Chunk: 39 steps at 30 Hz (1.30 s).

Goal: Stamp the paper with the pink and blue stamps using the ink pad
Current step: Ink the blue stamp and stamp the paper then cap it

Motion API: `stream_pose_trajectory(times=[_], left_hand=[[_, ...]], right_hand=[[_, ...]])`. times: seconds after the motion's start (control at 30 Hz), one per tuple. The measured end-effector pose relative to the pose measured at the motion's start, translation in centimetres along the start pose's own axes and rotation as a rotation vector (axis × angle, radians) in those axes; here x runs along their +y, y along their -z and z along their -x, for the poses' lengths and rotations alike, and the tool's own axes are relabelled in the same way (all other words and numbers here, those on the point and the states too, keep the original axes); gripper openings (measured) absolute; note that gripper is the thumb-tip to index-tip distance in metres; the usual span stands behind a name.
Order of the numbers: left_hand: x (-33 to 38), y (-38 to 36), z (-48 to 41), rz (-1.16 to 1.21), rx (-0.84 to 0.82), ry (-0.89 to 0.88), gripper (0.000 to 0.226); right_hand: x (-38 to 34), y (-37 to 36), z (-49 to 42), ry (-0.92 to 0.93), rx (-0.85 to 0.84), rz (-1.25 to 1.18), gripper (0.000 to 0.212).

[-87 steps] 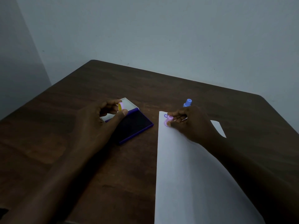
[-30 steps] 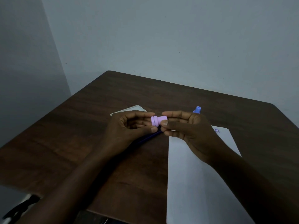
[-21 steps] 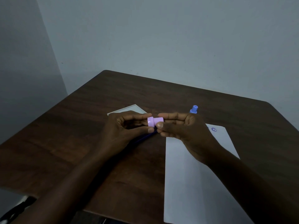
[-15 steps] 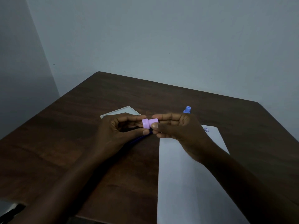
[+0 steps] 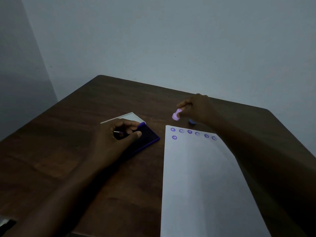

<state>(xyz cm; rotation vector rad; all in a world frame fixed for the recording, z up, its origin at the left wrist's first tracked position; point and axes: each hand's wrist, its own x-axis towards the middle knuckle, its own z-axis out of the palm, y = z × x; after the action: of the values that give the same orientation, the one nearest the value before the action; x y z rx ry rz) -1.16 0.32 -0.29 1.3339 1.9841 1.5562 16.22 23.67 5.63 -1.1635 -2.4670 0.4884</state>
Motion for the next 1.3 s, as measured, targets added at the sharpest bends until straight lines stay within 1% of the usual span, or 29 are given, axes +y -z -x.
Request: stream_pose_trajectory(times=[0.07,0.17,0.27,0.37,0.43,0.47,0.5,0.57,0.6,0.63,0.7,0.8,0.9,0.93,1.03,1.1,1.13,1.17,1.23,1.27,1.3], left_hand=[[0.1,0.0,0.1,0.003,0.005,-0.002,0.020],[0.1,0.1,0.1,0.008,0.018,-0.008,0.023],[-0.1,0.2,0.0,-0.004,0.010,-0.006,0.023],[-0.2,0.2,-0.1,-0.022,0.011,-0.001,0.022],[-0.1,0.1,0.0,-0.027,0.024,-0.017,0.024],[0.0,0.1,0.0,-0.022,0.030,-0.021,0.024],[0.0,0.1,0.0,-0.016,0.034,-0.021,0.024],[-0.2,0.2,0.0,-0.011,0.039,-0.010,0.021],[-0.2,0.1,0.0,-0.009,0.039,-0.002,0.020],[-0.2,0.1,0.0,-0.007,0.037,0.002,0.019],[-0.2,0.1,-0.1,-0.004,0.033,0.000,0.019],[-0.3,0.1,-0.1,0.008,0.046,0.032,0.018],[-0.5,0.2,0.0,0.007,0.057,0.039,0.017],[-0.5,0.2,0.0,0.005,0.053,0.035,0.017],[-0.6,0.3,-0.1,0.014,0.051,0.033,0.018],[-0.6,0.3,-0.1,0.016,0.040,0.040,0.017],[-0.6,0.3,-0.1,0.012,0.031,0.035,0.016],[-0.5,0.3,-0.1,0.007,0.024,0.019,0.016],[-0.2,0.3,0.1,0.014,0.000,-0.035,0.018],[0.0,0.3,0.2,0.030,-0.022,-0.059,0.019],[0.2,0.2,0.4,0.051,-0.048,-0.076,0.020]], right_hand=[[0.2,-0.4,-0.7,-0.013,-0.003,0.044,0.024],[0.2,-0.7,-1.3,-0.002,-0.011,0.130,0.014],[0.5,-1.2,-1.4,0.017,0.002,0.155,0.013],[0.7,-1.6,-1.2,0.040,0.015,0.152,0.022],[0.7,-0.8,-1.2,0.030,-0.012,0.190,0.037],[0.8,-0.1,-1.3,0.017,-0.007,0.189,0.044],[1.1,0.9,-1.5,-0.003,0.025,0.149,0.046],[2.2,3.0,-1.8,-0.048,0.121,0.030,0.039],[3.0,3.9,-1.8,-0.066,0.147,0.014,0.034],[3.8,4.5,-1.6,-0.086,0.137,0.036,0.028],[5.0,4.6,-1.0,-0.129,0.043,0.098,0.020],[5.9,3.1,-0.1,-0.157,-0.078,0.084,0.018],[6.2,1.7,0.3,-0.161,-0.084,0.021,0.028],[6.2,1.5,0.3,-0.153,-0.076,0.002,0.027],[5.9,1.8,0.4,-0.100,-0.017,-0.040,0.013],[5.0,2.6,0.8,-0.081,0.057,-0.179,0.010],[4.3,3.2,1.2,-0.078,0.085,-0.322,0.004],[3.5,3.6,1.7,-0.075,0.092,-0.477,0.008],[1.9,3.8,3.0,-0.138,0.014,-0.757,0.025],[1.1,3.6,3.7,-0.203,-0.053,-0.881,0.028],[0.3,3.3,4.4,-0.254,-0.132,-0.996,0.026]])
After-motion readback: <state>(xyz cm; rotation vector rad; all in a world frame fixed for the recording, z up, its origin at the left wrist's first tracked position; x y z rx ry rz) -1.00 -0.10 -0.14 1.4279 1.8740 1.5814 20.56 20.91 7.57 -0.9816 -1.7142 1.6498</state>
